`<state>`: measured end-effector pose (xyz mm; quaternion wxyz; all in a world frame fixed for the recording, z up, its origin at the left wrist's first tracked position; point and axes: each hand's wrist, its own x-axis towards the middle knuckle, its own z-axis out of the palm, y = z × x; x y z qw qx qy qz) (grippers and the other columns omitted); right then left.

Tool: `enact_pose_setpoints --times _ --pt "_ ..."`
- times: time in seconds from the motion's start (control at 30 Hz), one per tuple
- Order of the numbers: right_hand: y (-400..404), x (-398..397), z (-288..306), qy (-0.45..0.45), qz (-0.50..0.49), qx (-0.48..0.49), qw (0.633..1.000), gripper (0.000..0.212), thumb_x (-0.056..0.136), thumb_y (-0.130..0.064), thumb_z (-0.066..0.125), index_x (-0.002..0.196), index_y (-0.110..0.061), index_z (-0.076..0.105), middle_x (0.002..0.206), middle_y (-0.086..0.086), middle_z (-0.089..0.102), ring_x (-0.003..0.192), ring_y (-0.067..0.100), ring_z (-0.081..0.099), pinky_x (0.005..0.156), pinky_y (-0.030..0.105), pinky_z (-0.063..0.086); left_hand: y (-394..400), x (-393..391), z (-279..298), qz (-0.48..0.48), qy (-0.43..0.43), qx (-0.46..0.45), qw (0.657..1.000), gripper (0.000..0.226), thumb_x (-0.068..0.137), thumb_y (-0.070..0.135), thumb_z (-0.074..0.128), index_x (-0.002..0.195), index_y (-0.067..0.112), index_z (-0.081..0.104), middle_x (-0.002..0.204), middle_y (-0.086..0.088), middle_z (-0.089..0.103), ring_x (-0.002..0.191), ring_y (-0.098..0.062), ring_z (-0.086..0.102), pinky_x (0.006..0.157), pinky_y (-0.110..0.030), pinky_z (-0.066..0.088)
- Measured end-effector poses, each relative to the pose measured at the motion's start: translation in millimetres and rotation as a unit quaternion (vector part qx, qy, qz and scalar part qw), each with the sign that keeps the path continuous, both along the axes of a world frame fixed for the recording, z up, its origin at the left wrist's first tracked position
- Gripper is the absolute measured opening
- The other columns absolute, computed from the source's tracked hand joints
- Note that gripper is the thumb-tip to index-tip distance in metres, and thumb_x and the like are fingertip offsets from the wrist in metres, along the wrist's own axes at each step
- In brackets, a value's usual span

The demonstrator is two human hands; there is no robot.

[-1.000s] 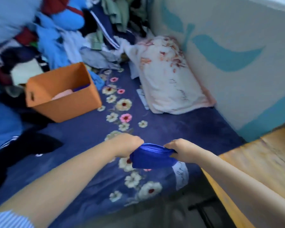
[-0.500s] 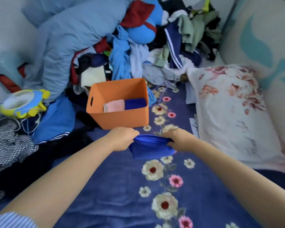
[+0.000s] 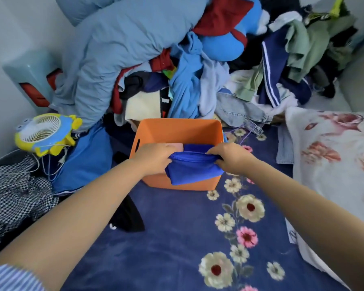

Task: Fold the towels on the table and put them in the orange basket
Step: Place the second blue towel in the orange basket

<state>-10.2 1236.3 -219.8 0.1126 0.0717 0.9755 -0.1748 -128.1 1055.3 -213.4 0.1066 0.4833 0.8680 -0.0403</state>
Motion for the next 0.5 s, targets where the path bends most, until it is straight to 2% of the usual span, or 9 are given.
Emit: enact_pose_setpoints --times 0.07,0.2,0.27,0.33,0.37,0.43,0.5 --pt "13.3 -30.3 1.5 0.012 -0.008 0.004 1.0 0.041 0.087 -0.001 0.047 0.126 -0.01 0.055 0.127 0.011 0.057 0.118 0.026 0.048 0.096 0.037 0.041 13.3 -34.1 -1.0 0.012 -0.025 0.023 0.999 0.028 0.095 0.018 0.043 0.122 0.017 0.052 0.119 -0.004 0.057 0.112 -0.026 0.053 0.077 -0.032 0.041" --pt "39.9 -88.8 -11.1 0.023 -0.025 0.001 0.999 0.041 0.084 0.001 0.047 0.121 -0.011 0.059 0.125 0.01 0.06 0.118 0.026 0.049 0.093 0.031 0.039 42.2 -96.6 -18.3 0.011 -0.059 0.047 0.997 0.023 0.093 0.015 0.048 0.112 0.01 0.058 0.111 -0.009 0.059 0.105 -0.026 0.054 0.08 -0.034 0.042" --pt "51.5 -112.9 -24.2 -0.001 -0.033 -0.006 0.999 0.042 0.083 0.001 0.047 0.121 -0.012 0.059 0.126 0.008 0.059 0.118 0.026 0.049 0.092 0.031 0.04 56.5 -120.1 -33.8 0.02 -0.078 0.059 0.995 0.019 0.091 0.013 0.05 0.106 0.008 0.06 0.103 -0.01 0.059 0.102 -0.027 0.055 0.084 -0.037 0.043" --pt "64.3 -140.2 -43.9 -0.021 -0.033 0.002 0.999 0.043 0.083 0.001 0.045 0.121 -0.014 0.058 0.124 0.008 0.06 0.115 0.027 0.05 0.09 0.032 0.043 71.4 -146.2 -56.2 0.029 -0.089 0.069 0.993 0.014 0.089 0.011 0.051 0.097 0.005 0.061 0.09 -0.007 0.053 0.099 -0.029 0.056 0.081 -0.037 0.043" --pt "71.5 -155.0 -55.6 -0.025 -0.034 0.009 0.999 0.045 0.082 0.002 0.045 0.121 -0.016 0.059 0.121 0.009 0.061 0.112 0.027 0.052 0.084 0.031 0.042 80.1 -160.4 -70.5 0.036 -0.101 0.073 0.992 0.013 0.088 0.009 0.052 0.094 0.004 0.062 0.086 -0.005 0.049 0.097 -0.03 0.056 0.079 -0.036 0.043" --pt "82.5 -174.8 -75.3 -0.034 -0.04 0.022 0.998 0.049 0.08 0.003 0.045 0.12 -0.022 0.06 0.111 0.013 0.063 0.103 0.029 0.055 0.074 0.027 0.037 93.8 -178.1 -93.9 0.047 -0.125 0.085 0.987 0.012 0.086 0.007 0.053 0.092 0.004 0.063 0.086 -0.006 0.051 0.096 -0.03 0.057 0.075 -0.032 0.041" --pt "96.8 -193.9 -96.9 -0.04 -0.063 0.028 0.997 0.052 0.079 0.003 0.045 0.121 -0.024 0.058 0.106 0.017 0.062 0.101 0.031 0.056 0.073 0.029 0.038 110.2 -194.8 -118.7 0.058 -0.129 0.115 0.983 0.014 0.085 0.006 0.053 0.094 0.005 0.065 0.094 -0.012 0.06 0.099 -0.03 0.057 0.073 -0.03 0.038"
